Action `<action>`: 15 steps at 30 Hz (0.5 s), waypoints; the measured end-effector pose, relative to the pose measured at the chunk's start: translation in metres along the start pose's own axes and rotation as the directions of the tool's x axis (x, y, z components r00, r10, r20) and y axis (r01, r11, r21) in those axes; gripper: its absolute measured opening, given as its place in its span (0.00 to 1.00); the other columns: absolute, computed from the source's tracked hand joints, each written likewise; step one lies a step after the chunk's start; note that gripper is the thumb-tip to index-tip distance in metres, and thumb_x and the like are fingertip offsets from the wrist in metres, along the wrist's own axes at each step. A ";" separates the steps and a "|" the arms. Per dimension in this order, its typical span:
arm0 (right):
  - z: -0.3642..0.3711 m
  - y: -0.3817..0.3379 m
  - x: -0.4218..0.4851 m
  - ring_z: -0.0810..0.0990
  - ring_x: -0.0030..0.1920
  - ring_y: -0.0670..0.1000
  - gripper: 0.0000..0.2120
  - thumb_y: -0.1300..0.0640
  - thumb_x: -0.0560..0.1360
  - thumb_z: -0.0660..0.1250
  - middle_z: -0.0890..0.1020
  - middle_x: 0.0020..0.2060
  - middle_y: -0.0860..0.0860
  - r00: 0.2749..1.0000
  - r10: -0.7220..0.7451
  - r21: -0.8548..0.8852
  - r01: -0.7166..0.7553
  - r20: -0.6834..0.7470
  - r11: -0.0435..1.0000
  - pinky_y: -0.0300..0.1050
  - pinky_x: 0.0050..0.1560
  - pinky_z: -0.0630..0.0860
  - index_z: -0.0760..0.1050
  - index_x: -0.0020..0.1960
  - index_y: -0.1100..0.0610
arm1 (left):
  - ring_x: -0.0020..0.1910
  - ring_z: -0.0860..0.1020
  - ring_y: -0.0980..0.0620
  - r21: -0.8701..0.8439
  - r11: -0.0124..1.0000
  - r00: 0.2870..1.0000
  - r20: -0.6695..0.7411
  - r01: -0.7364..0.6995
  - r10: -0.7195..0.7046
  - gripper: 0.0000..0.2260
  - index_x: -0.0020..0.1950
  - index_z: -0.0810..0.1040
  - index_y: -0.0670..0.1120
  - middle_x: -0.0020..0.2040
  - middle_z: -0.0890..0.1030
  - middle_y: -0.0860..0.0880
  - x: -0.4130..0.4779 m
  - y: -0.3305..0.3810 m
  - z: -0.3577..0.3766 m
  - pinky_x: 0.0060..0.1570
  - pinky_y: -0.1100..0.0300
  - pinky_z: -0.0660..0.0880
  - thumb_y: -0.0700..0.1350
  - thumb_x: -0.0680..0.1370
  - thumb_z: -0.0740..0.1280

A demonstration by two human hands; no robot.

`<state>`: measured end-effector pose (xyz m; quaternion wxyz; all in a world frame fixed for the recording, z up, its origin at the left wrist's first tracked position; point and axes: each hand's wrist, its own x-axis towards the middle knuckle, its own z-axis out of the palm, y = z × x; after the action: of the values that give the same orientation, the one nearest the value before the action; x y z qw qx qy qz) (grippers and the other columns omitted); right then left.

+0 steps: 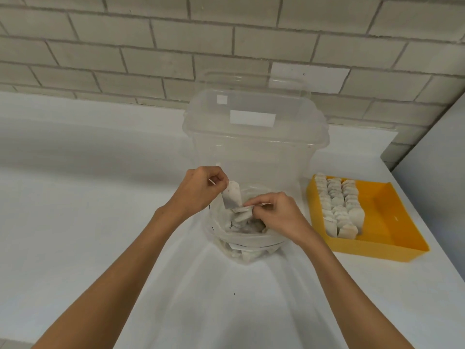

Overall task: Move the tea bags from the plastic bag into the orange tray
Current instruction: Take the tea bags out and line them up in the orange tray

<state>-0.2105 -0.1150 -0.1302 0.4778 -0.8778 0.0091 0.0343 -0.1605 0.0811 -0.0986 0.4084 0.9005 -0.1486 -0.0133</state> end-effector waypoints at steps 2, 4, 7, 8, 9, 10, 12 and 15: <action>-0.004 0.000 -0.005 0.84 0.43 0.42 0.07 0.58 0.72 0.69 0.86 0.39 0.43 1.000 0.009 0.148 -0.012 0.020 0.989 0.41 0.53 0.79 0.86 0.43 0.50 | 0.36 0.77 0.59 -0.009 1.000 1.000 0.008 0.002 -0.002 0.06 0.44 0.81 0.47 0.40 0.81 0.52 0.000 0.000 0.002 0.31 0.74 0.70 0.42 0.78 0.66; -0.008 0.003 -0.009 0.85 0.45 0.47 0.04 0.55 0.72 0.71 0.86 0.43 0.46 0.999 -0.015 0.247 0.004 0.042 0.969 0.51 0.56 0.79 0.86 0.42 0.51 | 0.36 0.77 0.60 -0.014 1.000 1.000 0.021 -0.002 0.002 0.06 0.44 0.82 0.47 0.40 0.82 0.52 -0.001 0.001 0.003 0.31 0.72 0.71 0.42 0.78 0.66; -0.012 0.004 -0.011 0.85 0.48 0.48 0.11 0.48 0.71 0.72 0.86 0.45 0.49 0.999 -0.012 0.328 -0.006 0.053 0.945 0.51 0.59 0.78 0.85 0.46 0.55 | 0.37 0.77 0.60 -0.014 1.000 0.999 0.035 -0.008 0.009 0.06 0.44 0.82 0.47 0.39 0.81 0.53 0.000 0.003 0.004 0.33 0.74 0.70 0.42 0.78 0.66; -0.013 0.005 -0.011 0.84 0.49 0.48 0.13 0.48 0.72 0.72 0.86 0.46 0.50 0.999 0.000 0.354 -0.016 0.045 0.935 0.50 0.59 0.78 0.85 0.47 0.57 | 0.37 0.77 0.60 -0.014 1.000 0.999 0.037 -0.009 0.009 0.06 0.44 0.82 0.47 0.38 0.81 0.54 0.000 0.003 0.004 0.33 0.76 0.69 0.42 0.78 0.66; -0.014 0.005 -0.010 0.84 0.50 0.49 0.12 0.50 0.72 0.72 0.86 0.47 0.50 1.000 0.005 0.370 -0.016 0.031 0.929 0.49 0.59 0.78 0.85 0.48 0.58 | 0.37 0.77 0.60 -0.015 1.000 0.999 0.041 -0.008 0.009 0.06 0.44 0.82 0.47 0.38 0.81 0.55 0.000 0.003 0.004 0.34 0.76 0.68 0.41 0.78 0.66; -0.014 0.007 -0.009 0.84 0.50 0.49 0.10 0.53 0.72 0.72 0.86 0.47 0.50 1.000 0.004 0.363 -0.006 0.007 0.932 0.49 0.58 0.79 0.85 0.48 0.58 | 0.38 0.77 0.59 -0.016 1.000 0.999 0.044 -0.009 0.010 0.06 0.44 0.82 0.47 0.37 0.81 0.55 0.000 0.003 0.004 0.34 0.76 0.68 0.41 0.78 0.66; -0.014 0.011 -0.007 0.84 0.49 0.50 0.08 0.58 0.71 0.74 0.86 0.47 0.50 0.999 -0.001 0.299 0.013 -0.039 0.954 0.49 0.58 0.78 0.84 0.50 0.55 | 0.38 0.78 0.58 -0.018 1.000 0.999 0.051 -0.014 0.015 0.06 0.43 0.81 0.47 0.36 0.80 0.55 0.000 0.003 0.005 0.35 0.77 0.68 0.41 0.78 0.66; -0.010 0.016 -0.004 0.84 0.46 0.46 0.18 0.62 0.69 0.76 0.82 0.49 0.46 0.997 0.018 0.240 -0.001 -0.071 0.971 0.43 0.55 0.79 0.80 0.57 0.50 | 0.38 0.78 0.57 -0.012 1.000 0.998 0.055 -0.016 0.017 0.06 0.43 0.81 0.47 0.36 0.80 0.55 0.001 0.003 0.006 0.36 0.77 0.68 0.41 0.77 0.66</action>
<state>-0.2146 -0.1324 -0.1376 0.5796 -0.8142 0.0347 0.0032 -0.1611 0.0748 -0.1006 0.4096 0.8961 -0.1670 -0.0355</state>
